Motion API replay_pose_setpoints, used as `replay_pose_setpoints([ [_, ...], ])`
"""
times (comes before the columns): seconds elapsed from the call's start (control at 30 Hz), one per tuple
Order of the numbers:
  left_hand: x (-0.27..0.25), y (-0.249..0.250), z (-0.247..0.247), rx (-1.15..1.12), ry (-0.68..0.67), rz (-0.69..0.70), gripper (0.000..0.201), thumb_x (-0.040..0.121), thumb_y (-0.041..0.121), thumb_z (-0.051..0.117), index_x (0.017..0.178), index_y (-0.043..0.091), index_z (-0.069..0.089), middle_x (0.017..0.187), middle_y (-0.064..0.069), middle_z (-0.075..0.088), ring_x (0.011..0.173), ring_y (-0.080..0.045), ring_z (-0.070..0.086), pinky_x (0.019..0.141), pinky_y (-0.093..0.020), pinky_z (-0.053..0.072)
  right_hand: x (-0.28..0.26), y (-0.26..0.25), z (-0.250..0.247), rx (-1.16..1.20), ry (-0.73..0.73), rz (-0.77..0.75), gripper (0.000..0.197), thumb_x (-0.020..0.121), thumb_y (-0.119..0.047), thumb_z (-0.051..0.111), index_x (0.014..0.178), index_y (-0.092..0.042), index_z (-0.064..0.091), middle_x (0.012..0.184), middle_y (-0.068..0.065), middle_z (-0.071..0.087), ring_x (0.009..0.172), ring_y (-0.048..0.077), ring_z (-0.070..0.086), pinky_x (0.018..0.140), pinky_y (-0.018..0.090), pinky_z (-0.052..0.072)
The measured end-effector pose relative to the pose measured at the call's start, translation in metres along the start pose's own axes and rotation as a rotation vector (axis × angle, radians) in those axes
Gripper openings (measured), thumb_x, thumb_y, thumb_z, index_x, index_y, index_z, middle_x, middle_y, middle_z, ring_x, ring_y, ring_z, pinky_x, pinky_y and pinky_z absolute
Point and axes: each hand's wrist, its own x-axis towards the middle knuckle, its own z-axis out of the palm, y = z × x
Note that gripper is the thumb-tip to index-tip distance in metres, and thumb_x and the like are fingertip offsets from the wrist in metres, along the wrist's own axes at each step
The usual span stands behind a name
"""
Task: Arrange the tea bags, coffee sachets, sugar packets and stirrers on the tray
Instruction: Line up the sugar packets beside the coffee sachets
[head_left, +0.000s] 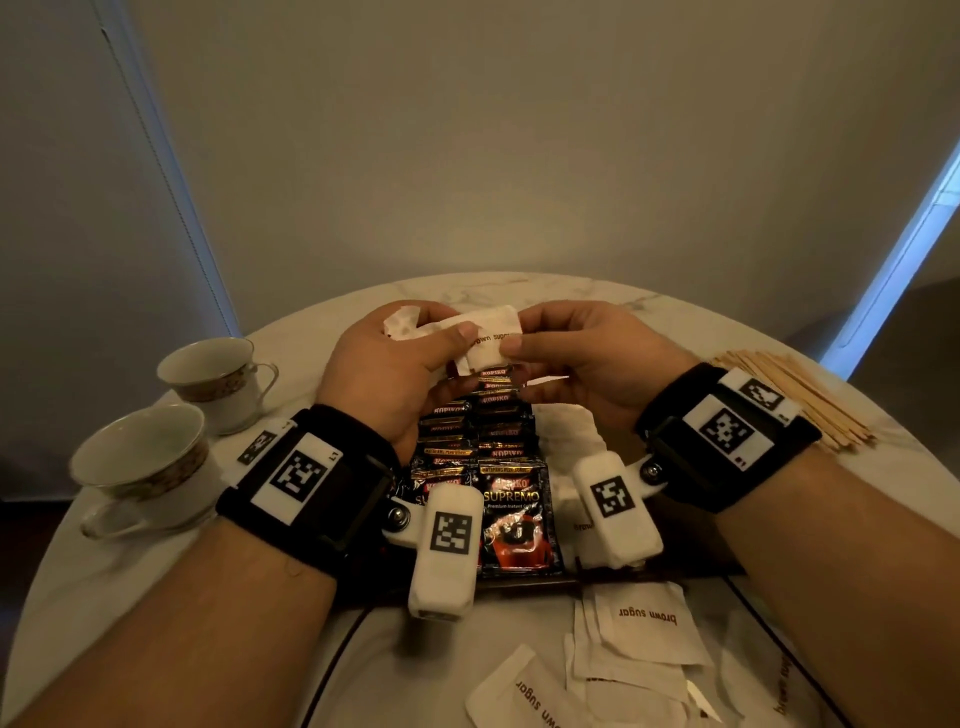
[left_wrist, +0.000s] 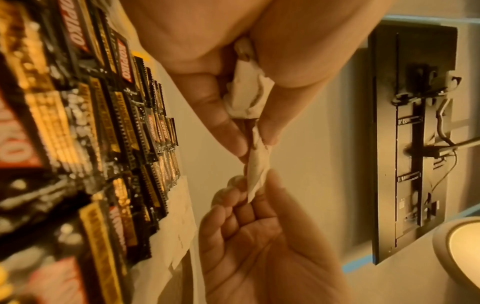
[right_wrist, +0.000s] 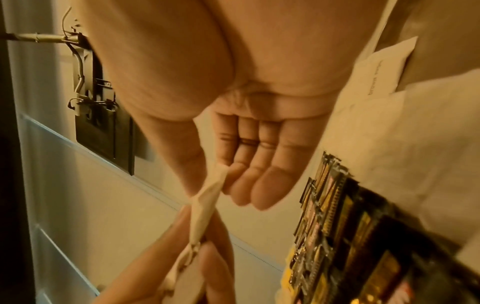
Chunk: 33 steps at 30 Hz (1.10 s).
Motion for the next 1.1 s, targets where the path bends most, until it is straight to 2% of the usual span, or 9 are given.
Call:
replay_pose_setpoints([
  [0.17,0.0,-0.003,0.002,0.038,0.046,0.003,0.004,0.095,0.01,0.072,0.091,0.01,0.07,0.093,-0.011,0.079,0.078,-0.022,0.078,0.053,-0.025,0.057,0.002,0.002,0.003,-0.133,0.033,-0.008,0.021,0.084,-0.006,0.078,0.103,0.0,0.072,0.105,0.021,0.074,0.083,0.024,0.067,0.069,0.031,0.058],
  [0.27,-0.001,-0.003,0.003,0.019,0.046,-0.006,0.005,0.095,0.007,0.07,0.091,0.009,0.069,0.092,-0.009,0.079,0.077,-0.022,0.078,0.051,-0.022,0.055,0.002,0.006,0.003,-0.067,0.052,0.011,0.005,0.087,-0.009,0.077,0.089,-0.008,0.072,0.089,0.011,0.073,0.078,0.021,0.067,0.066,0.03,0.056],
  [0.33,-0.001,-0.003,0.002,0.014,0.04,-0.017,0.001,0.095,0.008,0.07,0.095,0.008,0.069,0.092,-0.008,0.079,0.08,-0.023,0.078,0.053,-0.023,0.057,0.003,0.007,-0.002,-0.041,0.091,-0.001,0.003,0.09,-0.009,0.074,0.091,-0.007,0.073,0.087,0.007,0.073,0.073,0.016,0.067,0.064,0.027,0.055],
  [0.5,0.004,-0.004,-0.001,-0.032,0.066,-0.046,0.006,0.096,0.008,0.069,0.102,0.007,0.068,0.081,-0.008,0.076,0.074,-0.02,0.076,0.057,-0.025,0.059,0.02,0.008,-0.048,0.023,0.42,-0.017,0.011,0.089,-0.003,0.073,0.091,-0.013,0.073,0.079,0.003,0.069,0.059,0.01,0.055,0.051,0.025,0.043],
  [0.67,0.006,-0.006,0.0,-0.037,0.058,-0.048,0.006,0.096,0.005,0.067,0.101,0.008,0.067,0.08,-0.009,0.075,0.074,-0.022,0.076,0.058,-0.025,0.059,0.033,0.03,-0.107,-0.024,0.703,0.226,0.019,0.09,-0.004,0.071,0.104,-0.014,0.075,0.089,0.009,0.07,0.061,0.014,0.056,0.055,0.03,0.045],
  [0.8,0.004,-0.007,0.001,-0.027,0.048,-0.055,0.007,0.096,0.003,0.066,0.102,0.008,0.067,0.082,-0.011,0.075,0.074,-0.023,0.076,0.057,-0.026,0.06,0.037,0.038,-0.113,-0.021,0.694,0.355,0.013,0.09,0.005,0.067,0.094,-0.007,0.071,0.091,0.012,0.068,0.075,0.019,0.06,0.06,0.028,0.05],
  [0.87,0.004,-0.007,0.0,-0.022,0.051,-0.063,0.007,0.096,0.004,0.066,0.101,0.008,0.067,0.081,-0.01,0.075,0.074,-0.022,0.076,0.057,-0.025,0.06,0.04,0.039,-0.109,-0.059,0.675,0.381,0.011,0.091,0.006,0.065,0.092,-0.003,0.07,0.088,0.013,0.066,0.072,0.018,0.06,0.062,0.027,0.052],
  [0.97,0.004,-0.007,-0.001,-0.029,0.055,-0.072,0.007,0.096,0.004,0.066,0.102,0.008,0.066,0.081,-0.01,0.075,0.074,-0.021,0.076,0.056,-0.024,0.059,0.041,0.038,-0.107,-0.13,0.664,0.417,0.01,0.093,0.005,0.064,0.101,0.002,0.069,0.087,0.015,0.067,0.065,0.016,0.06,0.059,0.025,0.054],
  [1.1,0.004,-0.007,0.0,-0.03,0.057,-0.08,0.007,0.097,0.004,0.066,0.103,0.008,0.066,0.08,-0.009,0.075,0.073,-0.021,0.076,0.056,-0.024,0.06,0.041,0.037,-0.101,-0.15,0.632,0.428,0.015,0.097,0.005,0.059,0.111,0.005,0.066,0.106,0.02,0.069,0.069,0.018,0.063,0.057,0.026,0.057],
])
